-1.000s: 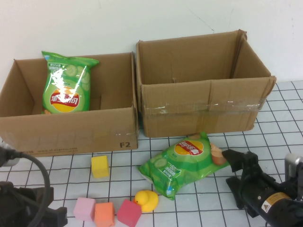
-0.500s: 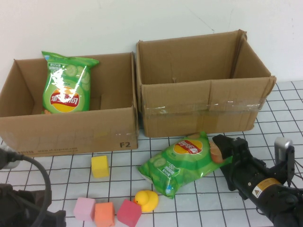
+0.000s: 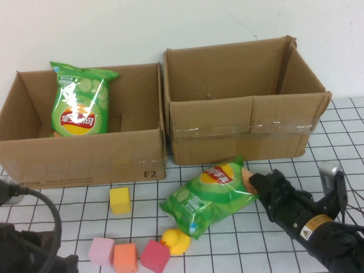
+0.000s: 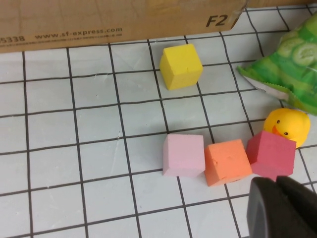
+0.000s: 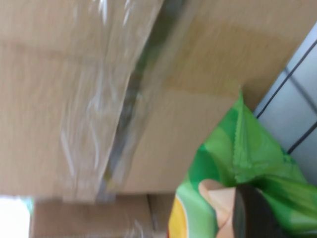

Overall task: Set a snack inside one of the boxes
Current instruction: Pick up the potato chip

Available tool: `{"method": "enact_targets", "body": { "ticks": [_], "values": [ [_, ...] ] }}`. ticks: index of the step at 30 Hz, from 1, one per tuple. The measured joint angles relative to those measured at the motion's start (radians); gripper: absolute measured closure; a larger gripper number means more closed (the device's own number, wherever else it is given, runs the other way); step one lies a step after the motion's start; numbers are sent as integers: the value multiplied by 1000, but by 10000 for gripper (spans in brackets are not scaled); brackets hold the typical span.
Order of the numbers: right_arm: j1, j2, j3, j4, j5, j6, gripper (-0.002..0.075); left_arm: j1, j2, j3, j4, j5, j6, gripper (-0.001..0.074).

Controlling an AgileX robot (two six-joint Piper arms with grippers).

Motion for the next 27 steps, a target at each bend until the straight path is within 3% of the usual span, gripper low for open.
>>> {"method": "enact_targets", "body": {
  "ticks": [6,12,27],
  "values": [
    [0,-8,0,-94,2,-65,645,0,0,0,0,14,1,736],
    [0,-107,0,-138,4,-227,696,0,0,0,-2,24,1,736],
    [0,-373,4,-158,6,-383,715,0,0,0,25,10,2,736]
  ]
}}
